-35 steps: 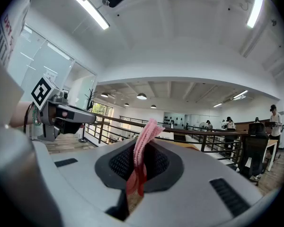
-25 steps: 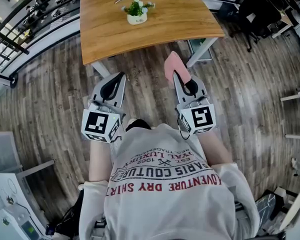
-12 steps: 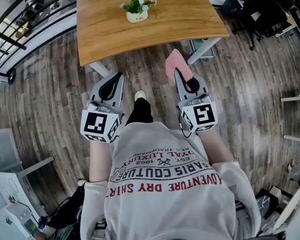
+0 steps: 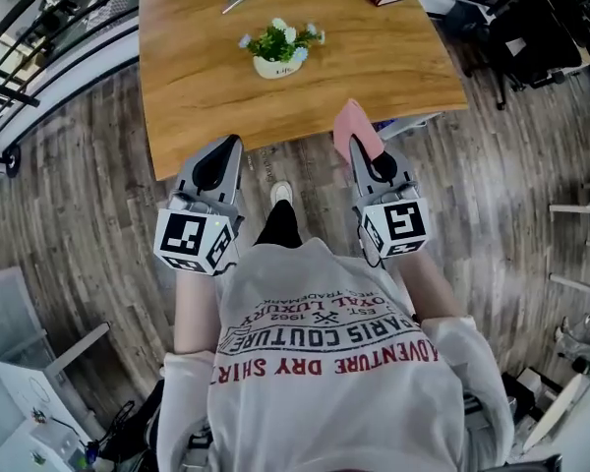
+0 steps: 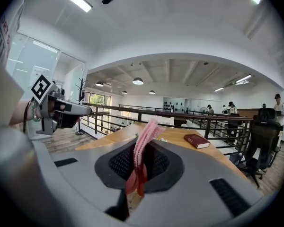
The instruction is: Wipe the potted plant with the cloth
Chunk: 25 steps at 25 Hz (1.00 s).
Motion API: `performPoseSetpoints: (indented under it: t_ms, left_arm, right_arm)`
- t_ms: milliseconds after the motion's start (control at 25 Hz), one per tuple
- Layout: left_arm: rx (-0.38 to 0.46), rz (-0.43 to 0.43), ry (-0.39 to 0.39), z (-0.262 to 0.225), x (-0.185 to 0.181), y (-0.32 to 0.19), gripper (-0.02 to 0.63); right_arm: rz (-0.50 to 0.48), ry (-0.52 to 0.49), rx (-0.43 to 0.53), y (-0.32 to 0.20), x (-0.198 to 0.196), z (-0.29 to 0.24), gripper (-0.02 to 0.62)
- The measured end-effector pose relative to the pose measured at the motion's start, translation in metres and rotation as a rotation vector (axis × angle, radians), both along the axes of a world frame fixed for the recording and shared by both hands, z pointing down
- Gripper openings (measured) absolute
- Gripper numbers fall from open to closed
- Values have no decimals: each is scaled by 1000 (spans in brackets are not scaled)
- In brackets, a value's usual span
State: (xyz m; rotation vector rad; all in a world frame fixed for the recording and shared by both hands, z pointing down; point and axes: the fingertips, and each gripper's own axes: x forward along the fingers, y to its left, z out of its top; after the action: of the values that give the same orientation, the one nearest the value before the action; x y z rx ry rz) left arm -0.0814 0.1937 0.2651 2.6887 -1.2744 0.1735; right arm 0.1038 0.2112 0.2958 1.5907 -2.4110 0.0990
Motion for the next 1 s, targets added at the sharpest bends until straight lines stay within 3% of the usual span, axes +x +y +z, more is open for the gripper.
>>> performPoseSetpoints:
  t_ms: [400,760,1000]
  left_arm:
    - [-49,57,-52,23,3,-144,17]
    - [-222,72,-69,102,27,-186,17]
    - [-330,34,-107,154,49,-200,17]
  right_arm:
    - [-5,35,1,-142,-7,-3,40]
    - [35,87,-102,-215,28,43,40]
    - [-38,158,-170,-252,50,89,40]
